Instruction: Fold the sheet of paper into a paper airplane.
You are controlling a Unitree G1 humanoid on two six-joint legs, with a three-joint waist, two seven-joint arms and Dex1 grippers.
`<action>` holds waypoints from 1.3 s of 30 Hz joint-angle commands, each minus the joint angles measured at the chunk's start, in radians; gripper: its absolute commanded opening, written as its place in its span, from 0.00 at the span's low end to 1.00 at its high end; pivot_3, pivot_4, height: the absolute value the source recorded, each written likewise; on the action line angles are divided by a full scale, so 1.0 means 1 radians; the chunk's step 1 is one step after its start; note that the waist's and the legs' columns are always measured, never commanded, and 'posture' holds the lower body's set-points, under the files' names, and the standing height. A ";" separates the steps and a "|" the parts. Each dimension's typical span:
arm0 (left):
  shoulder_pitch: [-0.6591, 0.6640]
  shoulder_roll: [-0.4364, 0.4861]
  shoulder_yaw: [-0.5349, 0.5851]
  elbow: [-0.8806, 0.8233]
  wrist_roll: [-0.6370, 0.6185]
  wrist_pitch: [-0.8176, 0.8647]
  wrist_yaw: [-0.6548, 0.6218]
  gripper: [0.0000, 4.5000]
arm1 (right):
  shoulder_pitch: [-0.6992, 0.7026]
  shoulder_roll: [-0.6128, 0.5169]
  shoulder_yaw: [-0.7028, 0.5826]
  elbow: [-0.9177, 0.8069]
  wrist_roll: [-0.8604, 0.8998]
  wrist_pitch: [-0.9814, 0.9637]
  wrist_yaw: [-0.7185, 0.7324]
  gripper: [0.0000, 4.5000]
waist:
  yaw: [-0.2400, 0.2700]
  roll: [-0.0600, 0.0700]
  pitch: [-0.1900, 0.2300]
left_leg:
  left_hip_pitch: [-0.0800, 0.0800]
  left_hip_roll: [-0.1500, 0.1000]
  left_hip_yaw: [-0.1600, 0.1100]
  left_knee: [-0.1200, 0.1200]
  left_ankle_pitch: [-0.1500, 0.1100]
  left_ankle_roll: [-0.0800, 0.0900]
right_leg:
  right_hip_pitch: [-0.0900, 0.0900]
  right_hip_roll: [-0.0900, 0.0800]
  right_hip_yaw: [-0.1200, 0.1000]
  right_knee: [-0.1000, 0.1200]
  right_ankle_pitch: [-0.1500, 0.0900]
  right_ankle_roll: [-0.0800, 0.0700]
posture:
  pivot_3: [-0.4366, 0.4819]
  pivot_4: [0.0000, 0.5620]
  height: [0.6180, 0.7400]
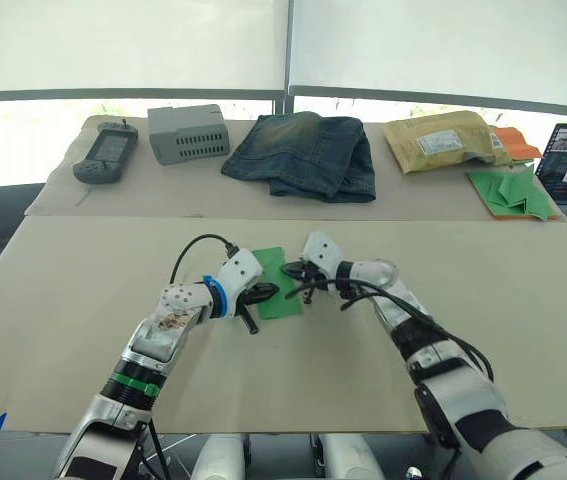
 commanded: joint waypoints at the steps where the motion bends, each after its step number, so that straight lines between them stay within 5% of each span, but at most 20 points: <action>1: -0.001 0.007 -0.013 0.043 0.020 0.006 -0.003 0.00 | 0.089 -0.038 0.035 -0.176 0.017 0.097 0.064 0.01 | 0.002 0.000 0.000 | 0.000 0.000 0.000 0.000 0.000 0.000 | 0.000 0.000 0.000 0.000 -0.002 0.004 | 0.48 0.27 0.91; 11: -0.022 0.005 -0.017 0.065 0.015 0.001 -0.024 0.00 | 0.359 -0.188 0.070 -0.607 0.086 0.340 0.136 0.01 | 0.011 0.001 -0.001 | 0.001 -0.001 0.001 0.000 0.000 0.000 | 0.001 0.001 0.000 -0.001 -0.005 0.007 | 0.48 0.27 0.91; 20: -0.029 0.040 -0.001 -0.012 -0.009 0.065 -0.065 0.00 | 0.298 -0.209 0.025 -0.758 0.165 0.488 0.119 0.01 | 0.021 0.000 -0.001 | 0.000 -0.001 0.001 0.000 0.000 0.000 | 0.000 0.001 0.000 -0.001 -0.005 0.007 | 0.48 0.27 0.91; 25: -0.044 0.066 0.085 -0.166 -0.121 0.212 -0.075 0.00 | 0.218 -0.260 -0.031 -0.906 0.282 0.659 0.150 0.01 | 0.023 0.001 0.001 | -0.004 -0.001 0.000 0.000 0.000 0.000 | -0.004 0.001 -0.001 -0.001 -0.005 0.006 | 0.48 0.27 0.91; 39: 0.003 0.109 0.244 -0.230 -0.217 0.397 0.037 0.00 | 0.126 -0.237 0.027 -0.734 0.205 0.544 0.055 0.01 | 0.027 0.000 0.001 | -0.006 -0.002 0.000 0.000 0.000 0.000 | -0.004 0.000 -0.002 -0.003 -0.005 0.006 | 0.48 0.27 0.91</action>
